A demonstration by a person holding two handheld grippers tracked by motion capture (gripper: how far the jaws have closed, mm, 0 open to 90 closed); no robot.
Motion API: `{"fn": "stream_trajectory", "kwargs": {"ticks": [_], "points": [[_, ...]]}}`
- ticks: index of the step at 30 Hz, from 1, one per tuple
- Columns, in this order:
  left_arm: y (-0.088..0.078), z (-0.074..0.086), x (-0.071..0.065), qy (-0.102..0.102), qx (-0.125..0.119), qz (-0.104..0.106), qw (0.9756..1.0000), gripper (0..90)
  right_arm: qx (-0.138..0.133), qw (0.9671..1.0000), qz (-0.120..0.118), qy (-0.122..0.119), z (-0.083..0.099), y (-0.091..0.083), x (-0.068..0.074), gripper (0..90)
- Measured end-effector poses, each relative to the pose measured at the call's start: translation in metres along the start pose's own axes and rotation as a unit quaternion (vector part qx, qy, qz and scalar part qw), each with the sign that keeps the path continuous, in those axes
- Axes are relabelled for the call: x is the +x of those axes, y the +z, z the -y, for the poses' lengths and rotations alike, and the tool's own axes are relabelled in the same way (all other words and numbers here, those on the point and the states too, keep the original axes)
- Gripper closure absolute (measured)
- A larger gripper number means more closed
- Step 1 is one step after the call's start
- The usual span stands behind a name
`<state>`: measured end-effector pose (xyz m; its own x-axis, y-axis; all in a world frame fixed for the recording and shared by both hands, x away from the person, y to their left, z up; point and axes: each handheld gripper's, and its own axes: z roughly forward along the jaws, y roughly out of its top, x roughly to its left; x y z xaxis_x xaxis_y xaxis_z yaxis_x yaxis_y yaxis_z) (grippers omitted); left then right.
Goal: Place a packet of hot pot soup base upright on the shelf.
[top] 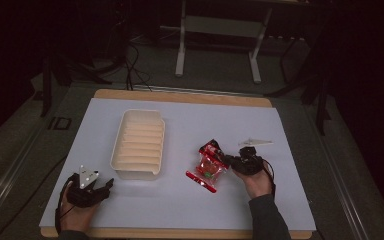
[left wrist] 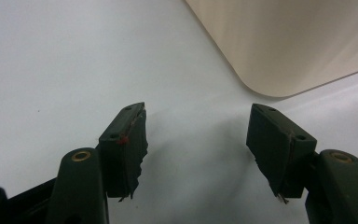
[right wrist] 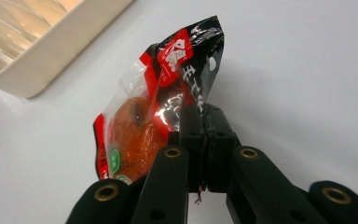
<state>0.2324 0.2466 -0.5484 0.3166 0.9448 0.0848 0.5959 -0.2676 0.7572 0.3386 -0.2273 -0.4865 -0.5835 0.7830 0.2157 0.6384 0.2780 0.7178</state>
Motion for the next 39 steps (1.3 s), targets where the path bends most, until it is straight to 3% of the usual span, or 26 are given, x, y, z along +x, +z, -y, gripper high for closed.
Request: {"fn": "stream_trajectory", "kwargs": {"ticks": [20,39], "points": [[0.000,0.000,0.000,-0.001,-0.001,0.000,1.0000,37.9,-0.017,0.9987,-0.010,-0.048,-0.023,0.001,0.022,88.5],[0.000,0.000,0.000,0.000,0.000,0.000,1.0000,37.9,-0.021,0.9968,-0.018,-0.075,-0.038,0.004,0.035,88.6]]}}
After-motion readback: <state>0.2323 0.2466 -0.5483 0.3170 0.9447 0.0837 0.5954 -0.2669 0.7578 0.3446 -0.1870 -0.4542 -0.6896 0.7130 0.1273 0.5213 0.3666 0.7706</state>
